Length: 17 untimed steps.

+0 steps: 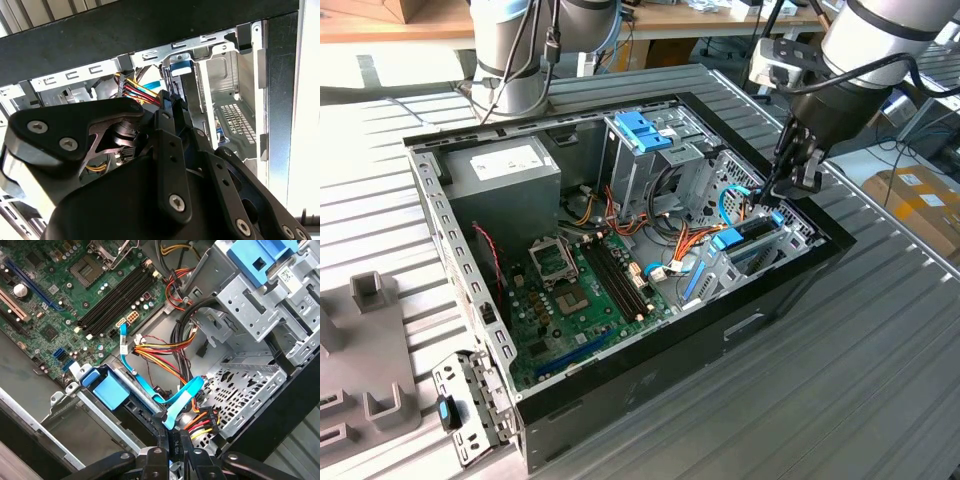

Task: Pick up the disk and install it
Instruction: 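Insert the first disk wire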

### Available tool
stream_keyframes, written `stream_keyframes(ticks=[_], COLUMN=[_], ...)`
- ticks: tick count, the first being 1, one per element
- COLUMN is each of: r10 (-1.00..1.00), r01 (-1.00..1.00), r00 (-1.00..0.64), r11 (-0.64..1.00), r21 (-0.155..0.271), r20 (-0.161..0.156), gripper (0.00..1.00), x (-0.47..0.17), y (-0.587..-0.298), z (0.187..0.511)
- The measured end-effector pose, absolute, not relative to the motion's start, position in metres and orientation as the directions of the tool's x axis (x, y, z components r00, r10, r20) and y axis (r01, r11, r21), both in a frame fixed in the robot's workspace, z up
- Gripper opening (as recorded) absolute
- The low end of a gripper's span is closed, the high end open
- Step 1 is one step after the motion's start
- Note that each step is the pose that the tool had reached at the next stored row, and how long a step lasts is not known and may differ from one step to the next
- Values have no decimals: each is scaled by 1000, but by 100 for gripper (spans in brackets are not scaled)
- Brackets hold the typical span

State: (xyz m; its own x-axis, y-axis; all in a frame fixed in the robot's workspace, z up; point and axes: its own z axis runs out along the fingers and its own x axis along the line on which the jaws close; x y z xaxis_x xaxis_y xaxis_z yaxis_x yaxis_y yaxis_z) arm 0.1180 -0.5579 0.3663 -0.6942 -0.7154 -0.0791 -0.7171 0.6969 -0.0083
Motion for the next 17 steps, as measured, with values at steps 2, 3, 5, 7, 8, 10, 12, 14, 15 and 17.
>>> stream_keyframes(ticks=[2,3,5,7,8,10,12,14,15,17], r10=[-715,-715,-715,-715,-715,-715,-715,-715,-715,-720], r01=[-717,-717,-717,-717,-717,-717,-717,-717,-717,-721], r00=[-694,-694,-695,-695,-695,-695,-695,-695,-694,-690], r11=[697,697,697,697,697,697,697,697,697,693], r21=[-8,-8,-8,-8,-8,-8,-8,-8,-8,-8], r20=[-79,-79,-79,-79,-79,-79,-79,-79,-79,-79], gripper=[20,20,20,20,20,20,20,20,20,20], x=[118,118,117,115,114,112,110,109,109,109], y=[-558,-558,-558,-558,-558,-558,-558,-558,-558,-558], z=[366,366,366,366,366,366,366,366,366,366])
